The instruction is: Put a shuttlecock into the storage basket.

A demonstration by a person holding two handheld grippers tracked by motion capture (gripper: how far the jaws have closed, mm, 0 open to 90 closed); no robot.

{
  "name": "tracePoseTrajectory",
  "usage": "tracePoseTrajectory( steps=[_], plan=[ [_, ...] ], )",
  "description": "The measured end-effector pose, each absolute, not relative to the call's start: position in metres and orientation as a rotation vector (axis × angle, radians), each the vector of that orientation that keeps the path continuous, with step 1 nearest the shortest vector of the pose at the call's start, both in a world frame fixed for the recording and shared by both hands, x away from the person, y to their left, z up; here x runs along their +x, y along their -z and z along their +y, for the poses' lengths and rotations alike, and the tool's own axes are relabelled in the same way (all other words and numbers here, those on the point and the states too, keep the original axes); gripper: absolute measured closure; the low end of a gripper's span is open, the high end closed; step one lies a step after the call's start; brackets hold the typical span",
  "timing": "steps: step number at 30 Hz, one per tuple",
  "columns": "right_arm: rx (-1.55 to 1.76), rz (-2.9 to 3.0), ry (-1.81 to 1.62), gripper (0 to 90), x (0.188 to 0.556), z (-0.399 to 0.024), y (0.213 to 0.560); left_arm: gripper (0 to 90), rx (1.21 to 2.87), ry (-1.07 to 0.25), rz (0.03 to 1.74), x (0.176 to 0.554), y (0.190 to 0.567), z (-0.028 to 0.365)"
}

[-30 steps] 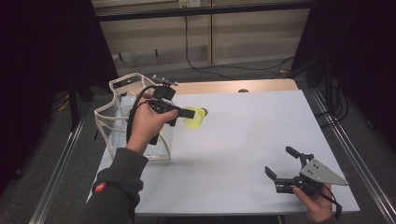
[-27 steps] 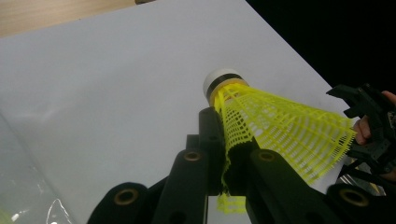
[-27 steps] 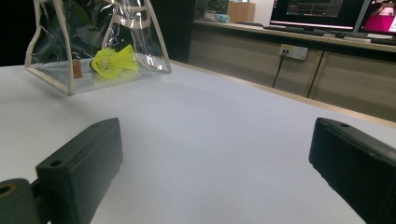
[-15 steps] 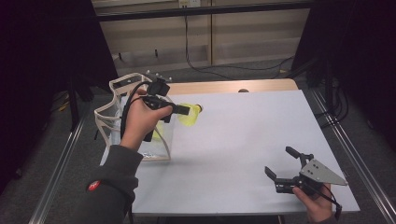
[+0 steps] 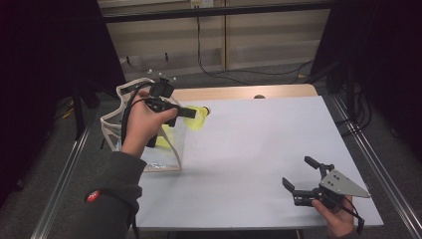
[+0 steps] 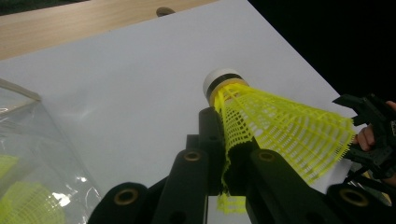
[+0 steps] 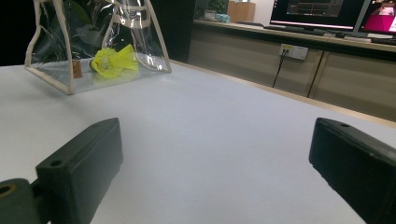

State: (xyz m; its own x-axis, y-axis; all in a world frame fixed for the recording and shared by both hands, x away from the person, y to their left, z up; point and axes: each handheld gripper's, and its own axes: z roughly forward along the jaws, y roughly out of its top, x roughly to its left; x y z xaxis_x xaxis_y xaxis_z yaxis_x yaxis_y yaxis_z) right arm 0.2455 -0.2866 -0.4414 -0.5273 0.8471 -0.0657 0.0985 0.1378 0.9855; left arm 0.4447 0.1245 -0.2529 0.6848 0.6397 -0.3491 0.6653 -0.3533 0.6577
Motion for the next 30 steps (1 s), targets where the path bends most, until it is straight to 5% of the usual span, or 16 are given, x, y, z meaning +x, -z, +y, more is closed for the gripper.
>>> tracePoseTrajectory(
  steps=[30],
  plan=[
    [0.917,1.758,-1.452,2.7,0.245,-0.286,0.441,88.4,2.048,-0.012,1.045,0.45,0.233,0.146]
  ],
)
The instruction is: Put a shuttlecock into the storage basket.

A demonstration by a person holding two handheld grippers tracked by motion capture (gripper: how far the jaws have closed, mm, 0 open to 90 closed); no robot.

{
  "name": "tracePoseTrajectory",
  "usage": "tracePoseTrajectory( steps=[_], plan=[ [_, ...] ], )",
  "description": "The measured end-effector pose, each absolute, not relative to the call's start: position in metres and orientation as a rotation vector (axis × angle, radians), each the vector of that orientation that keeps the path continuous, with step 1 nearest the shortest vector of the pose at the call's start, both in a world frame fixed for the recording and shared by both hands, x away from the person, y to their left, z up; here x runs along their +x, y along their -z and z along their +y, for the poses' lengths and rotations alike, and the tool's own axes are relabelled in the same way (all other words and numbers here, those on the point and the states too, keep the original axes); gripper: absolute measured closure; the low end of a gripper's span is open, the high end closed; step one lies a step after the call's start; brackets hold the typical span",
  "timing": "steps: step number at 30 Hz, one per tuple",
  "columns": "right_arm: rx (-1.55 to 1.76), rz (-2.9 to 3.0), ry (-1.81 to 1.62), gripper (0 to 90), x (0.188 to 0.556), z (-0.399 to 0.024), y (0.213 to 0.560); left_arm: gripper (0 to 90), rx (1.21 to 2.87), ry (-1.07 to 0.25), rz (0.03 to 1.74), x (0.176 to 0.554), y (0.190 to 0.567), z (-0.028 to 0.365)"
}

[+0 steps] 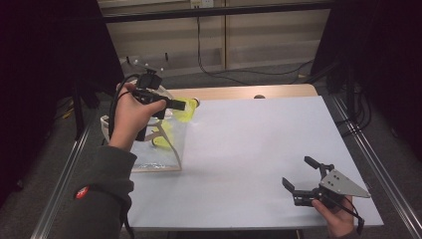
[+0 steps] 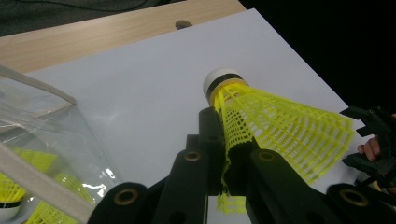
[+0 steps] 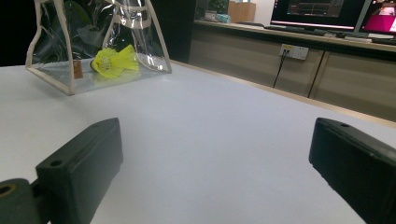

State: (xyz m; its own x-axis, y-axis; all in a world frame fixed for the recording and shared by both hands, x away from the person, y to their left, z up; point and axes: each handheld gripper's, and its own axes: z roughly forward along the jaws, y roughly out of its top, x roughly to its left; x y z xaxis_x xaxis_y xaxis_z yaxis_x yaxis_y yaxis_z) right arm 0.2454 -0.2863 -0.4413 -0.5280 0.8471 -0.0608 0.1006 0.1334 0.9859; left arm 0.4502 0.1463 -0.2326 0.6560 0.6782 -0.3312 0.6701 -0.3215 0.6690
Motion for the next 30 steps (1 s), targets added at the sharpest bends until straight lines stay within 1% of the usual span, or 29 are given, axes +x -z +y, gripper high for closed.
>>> tracePoseTrajectory(
  steps=[18,30],
  plan=[
    [0.919,1.756,-1.456,2.8,0.245,-0.286,0.441,88.4,2.023,-0.051,1.079,0.452,0.223,0.159],
    [0.918,1.757,-1.455,2.7,0.245,-0.286,0.441,88.4,2.019,-0.054,1.085,0.453,0.221,0.164]
  ],
)
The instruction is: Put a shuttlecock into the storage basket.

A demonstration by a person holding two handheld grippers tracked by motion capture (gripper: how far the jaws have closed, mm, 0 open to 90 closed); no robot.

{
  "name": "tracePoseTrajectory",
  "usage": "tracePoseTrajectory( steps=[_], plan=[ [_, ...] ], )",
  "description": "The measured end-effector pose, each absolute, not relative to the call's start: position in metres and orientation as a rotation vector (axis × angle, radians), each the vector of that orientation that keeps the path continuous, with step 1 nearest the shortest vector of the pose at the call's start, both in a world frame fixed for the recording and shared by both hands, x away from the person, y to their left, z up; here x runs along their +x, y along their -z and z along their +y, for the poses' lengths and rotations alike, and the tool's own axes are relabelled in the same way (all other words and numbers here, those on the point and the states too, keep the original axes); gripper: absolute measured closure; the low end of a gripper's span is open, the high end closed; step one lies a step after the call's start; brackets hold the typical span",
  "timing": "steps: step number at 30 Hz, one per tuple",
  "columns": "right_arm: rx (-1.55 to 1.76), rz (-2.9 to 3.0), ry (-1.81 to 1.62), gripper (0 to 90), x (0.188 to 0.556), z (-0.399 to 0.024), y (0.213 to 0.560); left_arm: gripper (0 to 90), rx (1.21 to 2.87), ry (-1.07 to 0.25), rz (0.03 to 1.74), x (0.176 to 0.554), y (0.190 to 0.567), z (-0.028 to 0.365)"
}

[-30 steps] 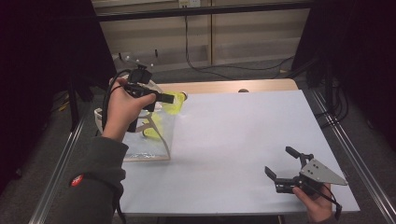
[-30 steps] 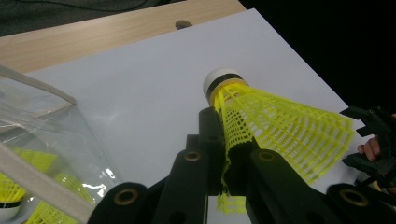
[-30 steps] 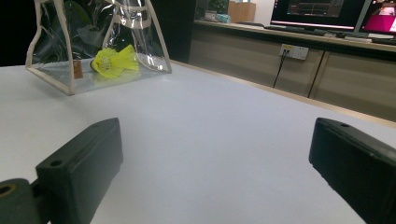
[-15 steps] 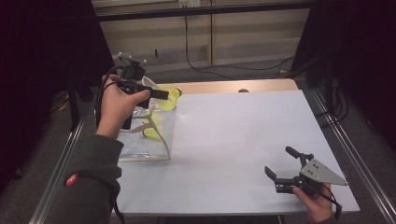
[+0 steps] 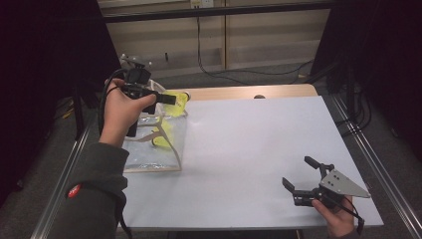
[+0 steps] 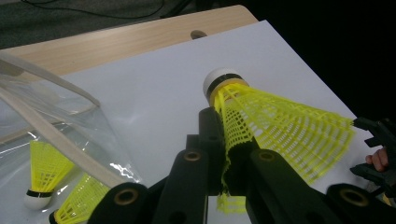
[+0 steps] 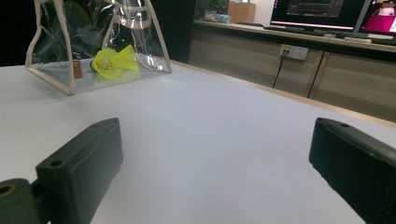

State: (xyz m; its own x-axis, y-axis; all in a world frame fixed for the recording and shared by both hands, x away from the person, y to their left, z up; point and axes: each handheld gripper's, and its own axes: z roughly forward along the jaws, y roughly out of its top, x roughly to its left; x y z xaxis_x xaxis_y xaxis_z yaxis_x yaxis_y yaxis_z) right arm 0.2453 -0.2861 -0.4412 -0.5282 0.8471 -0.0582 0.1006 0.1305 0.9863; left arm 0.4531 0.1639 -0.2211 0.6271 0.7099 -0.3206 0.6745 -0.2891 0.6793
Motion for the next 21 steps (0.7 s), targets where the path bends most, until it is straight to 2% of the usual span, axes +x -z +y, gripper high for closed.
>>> tracePoseTrajectory(
  steps=[21],
  plan=[
    [0.915,1.76,-1.454,2.7,0.245,-0.286,0.441,88.4,2.006,-0.09,1.112,0.455,0.218,0.176]
  ],
)
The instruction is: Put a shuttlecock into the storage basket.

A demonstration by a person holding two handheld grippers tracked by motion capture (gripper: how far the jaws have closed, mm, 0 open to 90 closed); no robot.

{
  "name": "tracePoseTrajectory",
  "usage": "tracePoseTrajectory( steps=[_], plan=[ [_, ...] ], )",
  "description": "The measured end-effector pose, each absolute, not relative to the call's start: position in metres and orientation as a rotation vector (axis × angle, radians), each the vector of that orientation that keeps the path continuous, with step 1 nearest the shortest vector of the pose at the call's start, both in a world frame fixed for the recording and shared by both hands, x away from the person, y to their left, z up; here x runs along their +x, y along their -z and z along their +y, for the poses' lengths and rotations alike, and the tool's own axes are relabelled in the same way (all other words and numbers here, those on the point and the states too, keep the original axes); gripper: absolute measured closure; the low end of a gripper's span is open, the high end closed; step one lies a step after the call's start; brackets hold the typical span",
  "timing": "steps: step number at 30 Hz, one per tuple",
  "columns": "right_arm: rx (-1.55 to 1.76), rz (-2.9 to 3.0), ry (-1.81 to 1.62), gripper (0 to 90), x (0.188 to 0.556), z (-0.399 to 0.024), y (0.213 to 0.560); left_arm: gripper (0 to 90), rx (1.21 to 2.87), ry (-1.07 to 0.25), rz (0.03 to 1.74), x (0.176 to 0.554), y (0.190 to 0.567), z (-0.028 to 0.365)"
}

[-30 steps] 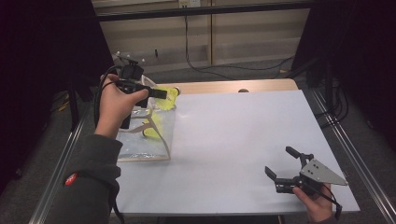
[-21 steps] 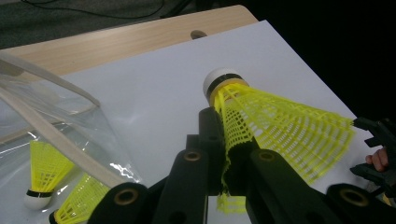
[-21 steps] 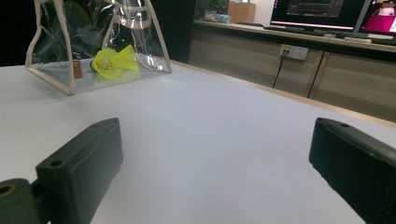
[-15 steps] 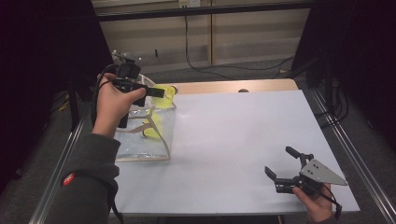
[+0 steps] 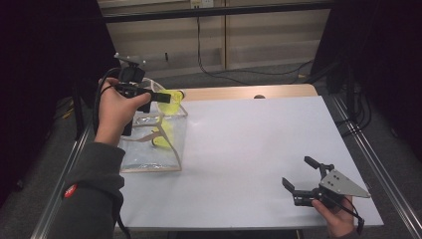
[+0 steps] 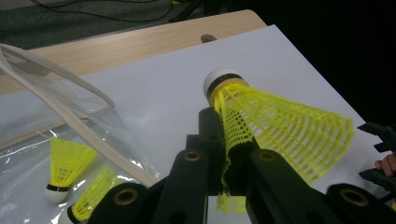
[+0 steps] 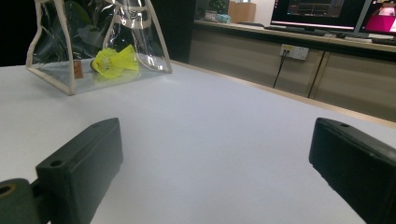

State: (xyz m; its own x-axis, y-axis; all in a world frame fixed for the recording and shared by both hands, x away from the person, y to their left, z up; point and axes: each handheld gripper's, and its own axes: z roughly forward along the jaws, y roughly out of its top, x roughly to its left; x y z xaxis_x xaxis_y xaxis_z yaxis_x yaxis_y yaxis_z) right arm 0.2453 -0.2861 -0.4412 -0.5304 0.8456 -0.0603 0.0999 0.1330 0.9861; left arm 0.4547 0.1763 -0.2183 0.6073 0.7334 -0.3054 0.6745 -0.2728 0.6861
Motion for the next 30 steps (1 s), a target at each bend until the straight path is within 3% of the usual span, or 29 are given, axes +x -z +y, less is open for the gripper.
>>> tracePoseTrajectory(
  steps=[30],
  plan=[
    [0.916,1.76,-1.454,2.7,0.245,-0.286,0.441,88.3,1.974,-0.136,1.172,0.456,0.216,0.195]
  ],
)
